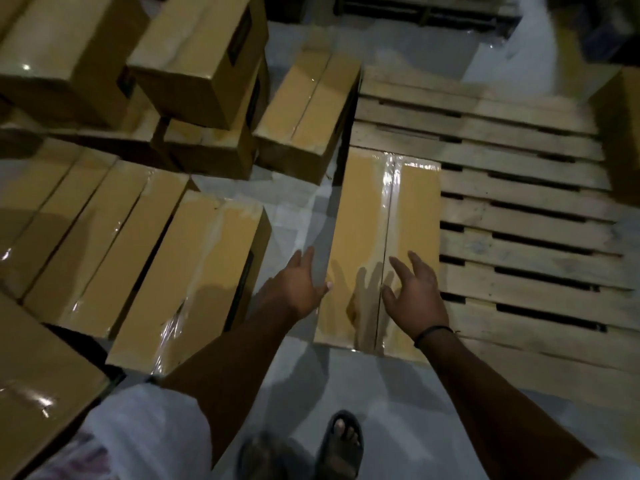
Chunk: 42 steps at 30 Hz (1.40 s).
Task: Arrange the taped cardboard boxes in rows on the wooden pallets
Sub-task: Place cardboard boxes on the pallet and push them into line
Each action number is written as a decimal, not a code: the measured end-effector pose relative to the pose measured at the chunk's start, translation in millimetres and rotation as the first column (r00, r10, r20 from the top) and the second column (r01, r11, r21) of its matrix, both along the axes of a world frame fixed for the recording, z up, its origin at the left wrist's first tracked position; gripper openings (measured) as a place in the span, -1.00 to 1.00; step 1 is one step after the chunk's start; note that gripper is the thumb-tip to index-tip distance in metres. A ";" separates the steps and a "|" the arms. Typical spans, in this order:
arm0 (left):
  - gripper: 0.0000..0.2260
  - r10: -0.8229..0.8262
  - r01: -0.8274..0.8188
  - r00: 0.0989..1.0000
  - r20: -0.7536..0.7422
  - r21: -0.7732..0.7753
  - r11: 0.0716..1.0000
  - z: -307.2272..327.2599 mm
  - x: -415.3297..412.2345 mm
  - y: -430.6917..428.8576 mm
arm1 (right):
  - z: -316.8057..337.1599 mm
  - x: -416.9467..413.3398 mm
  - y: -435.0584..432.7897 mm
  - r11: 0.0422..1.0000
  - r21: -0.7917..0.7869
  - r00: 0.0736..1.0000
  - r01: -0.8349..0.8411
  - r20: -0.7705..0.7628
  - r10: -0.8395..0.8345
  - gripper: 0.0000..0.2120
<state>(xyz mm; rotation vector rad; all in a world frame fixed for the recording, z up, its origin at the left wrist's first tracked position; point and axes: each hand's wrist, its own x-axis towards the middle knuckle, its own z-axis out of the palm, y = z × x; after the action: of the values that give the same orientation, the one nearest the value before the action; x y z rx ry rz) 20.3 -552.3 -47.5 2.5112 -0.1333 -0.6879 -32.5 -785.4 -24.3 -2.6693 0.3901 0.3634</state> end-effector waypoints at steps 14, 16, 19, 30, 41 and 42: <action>-0.23 0.156 -0.178 0.982 -0.109 -0.247 0.953 -68.7 173.5 -60.4 | -63.7 242.3 2.9 0.994 -0.021 0.993 -0.109 -0.049 0.108 -0.37; -0.25 0.125 -0.159 0.982 -0.139 -0.267 0.951 -76.1 191.6 -61.5 | -70.3 274.8 2.0 0.993 -0.041 0.991 -0.113 -0.076 0.110 -0.36; -0.28 0.099 -0.149 0.978 -0.183 -0.287 0.946 -82.2 216.0 -59.0 | -72.5 318.5 -0.6 0.991 -0.068 0.983 -0.117 -0.149 0.106 -0.32; -0.20 -0.033 -0.086 0.928 -0.371 -0.300 0.950 -87.3 298.3 -85.9 | -83.4 402.7 -4.9 0.975 -0.071 0.923 -0.212 -0.343 0.176 -0.17; -0.20 -0.017 -0.117 0.921 -0.390 -0.318 0.941 -91.8 305.0 -90.8 | -91.6 408.1 -14.6 0.965 -0.084 0.915 -0.247 -0.347 0.205 -0.18; -0.20 -0.022 -0.113 0.922 -0.386 -0.321 0.940 -92.5 308.4 -90.1 | -92.5 408.5 -13.8 0.964 -0.086 0.914 -0.250 -0.349 0.206 -0.17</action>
<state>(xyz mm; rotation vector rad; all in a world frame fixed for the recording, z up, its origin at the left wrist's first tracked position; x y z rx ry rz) 328.7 -642.5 -140.0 2.0040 -0.0436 -1.0309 376.0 -799.2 -116.9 -2.7860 0.2034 0.9059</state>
